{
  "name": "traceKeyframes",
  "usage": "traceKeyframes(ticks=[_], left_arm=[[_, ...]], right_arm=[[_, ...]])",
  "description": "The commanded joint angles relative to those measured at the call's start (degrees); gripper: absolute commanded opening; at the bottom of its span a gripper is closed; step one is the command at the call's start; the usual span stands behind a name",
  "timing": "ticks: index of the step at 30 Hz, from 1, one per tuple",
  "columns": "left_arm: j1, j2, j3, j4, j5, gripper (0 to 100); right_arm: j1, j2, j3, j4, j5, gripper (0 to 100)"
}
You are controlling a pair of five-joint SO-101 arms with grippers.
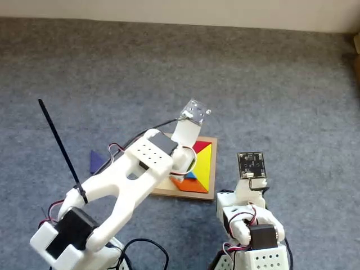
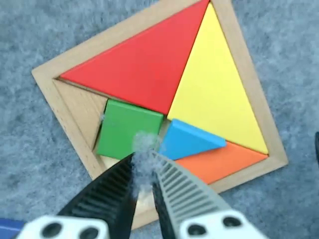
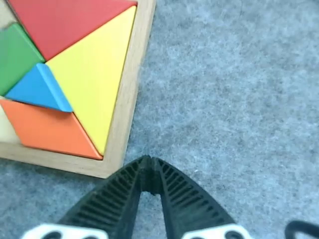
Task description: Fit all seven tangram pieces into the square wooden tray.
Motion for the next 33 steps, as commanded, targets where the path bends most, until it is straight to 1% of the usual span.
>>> traceKeyframes(ticks=[1,5,9,12,15,19,23,24,26,28,33], left_arm=[[0.84,-2.51,-0.31,-4.22,-0.35,2],[1.01,-2.51,-0.31,-6.68,-0.44,3],[4.09,-2.51,0.84,-6.86,-0.53,3],[6.46,-2.42,2.86,-8.88,-0.53,3],[7.08,-2.42,4.26,-10.02,-0.53,3],[7.08,-2.15,4.44,-9.93,-0.53,3],[7.16,2.77,2.86,-9.67,-0.79,3],[7.16,4.00,1.36,-9.58,-1.85,3],[7.16,6.11,-0.22,-7.65,-2.55,2],[7.16,6.55,-1.19,-6.15,-2.55,2],[6.73,6.46,-1.27,-5.98,-2.55,2]], right_arm=[[0.48,-0.92,8.57,0.40,-0.26,1.5],[0.48,-0.92,8.57,0.40,-0.26,1.5],[0.48,-0.92,8.57,0.40,-0.26,1.5],[0.48,-0.92,8.57,0.40,-0.26,1.5],[0.48,-0.92,8.57,0.40,-0.26,1.5],[0.48,-0.92,8.57,0.40,-0.26,1.5],[0.48,-0.92,8.57,0.40,-0.26,1.5],[0.48,-0.92,8.57,0.40,-0.26,1.5],[0.48,-0.92,8.57,0.40,-0.26,1.5],[0.48,-0.92,8.57,0.40,-0.26,1.5],[0.48,-0.92,8.57,0.40,-0.26,1.5]])
